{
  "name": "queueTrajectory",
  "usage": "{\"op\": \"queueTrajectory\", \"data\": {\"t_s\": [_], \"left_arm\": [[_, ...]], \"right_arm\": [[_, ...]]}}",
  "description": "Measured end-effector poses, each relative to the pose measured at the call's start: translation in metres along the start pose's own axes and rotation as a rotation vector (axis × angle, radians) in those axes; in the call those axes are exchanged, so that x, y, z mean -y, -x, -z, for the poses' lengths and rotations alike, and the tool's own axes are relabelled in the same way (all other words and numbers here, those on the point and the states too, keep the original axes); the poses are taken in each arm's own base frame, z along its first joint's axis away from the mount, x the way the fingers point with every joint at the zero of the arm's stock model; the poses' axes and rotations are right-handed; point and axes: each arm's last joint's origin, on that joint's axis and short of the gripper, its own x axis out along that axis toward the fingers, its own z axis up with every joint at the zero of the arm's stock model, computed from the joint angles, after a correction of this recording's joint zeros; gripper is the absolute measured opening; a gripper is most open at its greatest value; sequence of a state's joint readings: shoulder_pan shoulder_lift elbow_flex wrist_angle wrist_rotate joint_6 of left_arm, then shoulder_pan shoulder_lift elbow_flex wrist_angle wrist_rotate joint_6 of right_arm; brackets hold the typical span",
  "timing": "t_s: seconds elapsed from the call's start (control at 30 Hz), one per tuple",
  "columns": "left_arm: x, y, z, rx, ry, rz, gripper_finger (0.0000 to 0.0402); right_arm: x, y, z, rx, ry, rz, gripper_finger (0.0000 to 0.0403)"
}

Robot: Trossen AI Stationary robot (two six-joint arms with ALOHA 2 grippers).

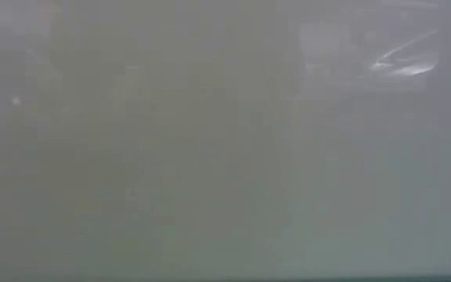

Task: Sort & place blocks by color
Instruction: Put the bottom left brown block into the transparent bin

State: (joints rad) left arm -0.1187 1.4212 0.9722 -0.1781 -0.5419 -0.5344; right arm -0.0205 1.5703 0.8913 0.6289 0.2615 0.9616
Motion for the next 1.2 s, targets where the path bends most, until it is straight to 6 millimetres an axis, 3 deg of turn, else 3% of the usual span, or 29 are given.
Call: {"op": "queueTrajectory", "data": {"t_s": [0.37,0.83,0.97,1.03,1.2], "left_arm": [[-0.011,-0.008,-0.007,-0.024,0.001,0.024,0.013],[-0.01,-0.009,-0.007,-0.04,-0.013,0.067,0.013],[-0.01,-0.009,-0.007,-0.036,-0.012,0.067,0.013],[-0.01,-0.009,-0.007,-0.027,-0.011,0.062,0.015],[-0.008,-0.008,-0.01,-0.004,0.04,0.08,0.0233]], "right_arm": [[0.015,-0.011,0.014,-0.036,-0.033,0.049,0.0227],[0.02,-0.014,0.008,-0.013,-0.032,0.046,0.012],[0.02,-0.014,0.008,-0.012,-0.036,0.047,0.0071],[0.02,-0.014,0.008,-0.011,-0.04,0.051,0.0044],[0.021,-0.014,0.009,-0.04,-0.012,0.046,0.0042]]}}
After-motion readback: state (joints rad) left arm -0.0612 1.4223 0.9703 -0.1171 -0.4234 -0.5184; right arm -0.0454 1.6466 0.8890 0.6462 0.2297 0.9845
